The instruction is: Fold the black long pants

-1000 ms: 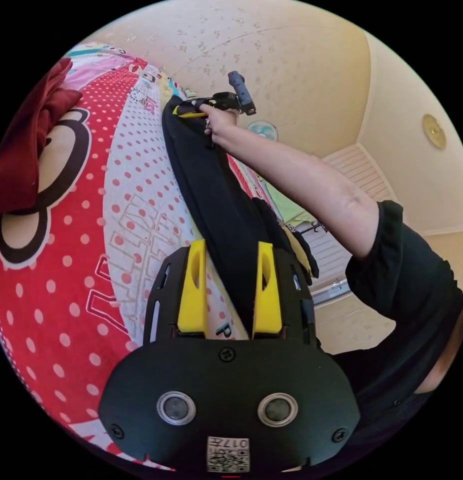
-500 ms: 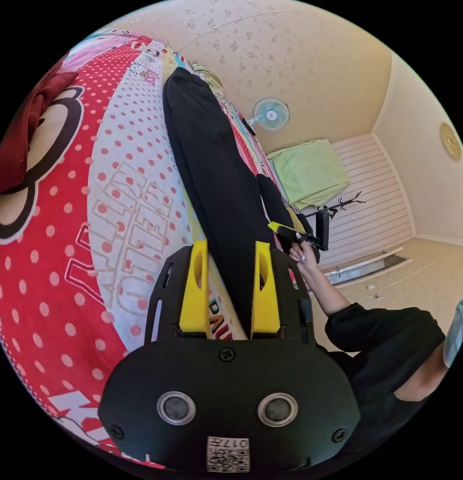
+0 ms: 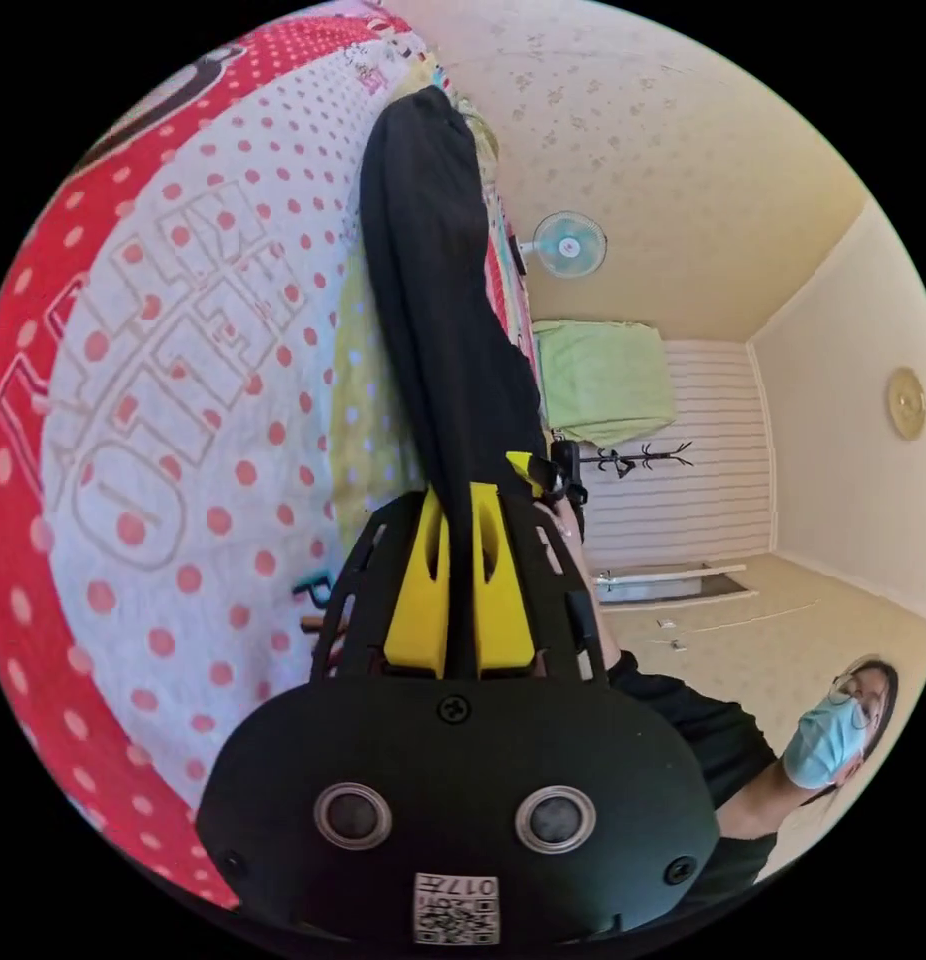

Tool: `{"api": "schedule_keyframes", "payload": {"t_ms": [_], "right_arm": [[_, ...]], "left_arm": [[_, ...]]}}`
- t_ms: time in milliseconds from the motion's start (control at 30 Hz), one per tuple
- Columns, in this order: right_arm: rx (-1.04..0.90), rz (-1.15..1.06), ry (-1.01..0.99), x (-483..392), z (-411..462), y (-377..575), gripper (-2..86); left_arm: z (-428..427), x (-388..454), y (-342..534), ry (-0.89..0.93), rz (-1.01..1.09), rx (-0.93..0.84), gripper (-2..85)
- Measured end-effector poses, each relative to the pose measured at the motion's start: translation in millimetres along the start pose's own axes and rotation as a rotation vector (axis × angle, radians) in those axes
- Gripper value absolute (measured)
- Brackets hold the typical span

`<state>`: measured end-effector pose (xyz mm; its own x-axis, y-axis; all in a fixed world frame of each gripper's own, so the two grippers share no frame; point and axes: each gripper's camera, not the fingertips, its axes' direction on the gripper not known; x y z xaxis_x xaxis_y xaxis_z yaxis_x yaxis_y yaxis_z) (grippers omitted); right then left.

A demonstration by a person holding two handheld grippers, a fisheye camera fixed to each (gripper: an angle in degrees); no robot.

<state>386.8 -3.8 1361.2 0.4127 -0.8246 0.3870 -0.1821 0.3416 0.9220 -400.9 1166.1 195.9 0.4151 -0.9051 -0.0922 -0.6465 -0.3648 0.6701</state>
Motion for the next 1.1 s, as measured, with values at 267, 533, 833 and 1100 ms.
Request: {"api": "schedule_keyframes", "payload": {"t_ms": [267, 533, 833, 1100], "right_arm": [[-0.017, -0.552, -0.2, -282, -115, 109, 0.0], [0.087, -1.021, -0.259, -546, -237, 191, -0.1], [0.139, -0.678, -0.098, -521, -243, 34, 0.0], [0.2, -0.651, 0.046, -444, -224, -21, 0.4]], "left_arm": [[-81, 213, 140, 0.146, 0.575, 0.2, 1.8], [-139, 415, 254, 0.153, 1.028, 0.465, 2.9], [-110, 394, 150, -0.035, 0.646, 0.528, 3.1], [-50, 316, 117, -0.186, 0.603, 0.474, 3.6]]}}
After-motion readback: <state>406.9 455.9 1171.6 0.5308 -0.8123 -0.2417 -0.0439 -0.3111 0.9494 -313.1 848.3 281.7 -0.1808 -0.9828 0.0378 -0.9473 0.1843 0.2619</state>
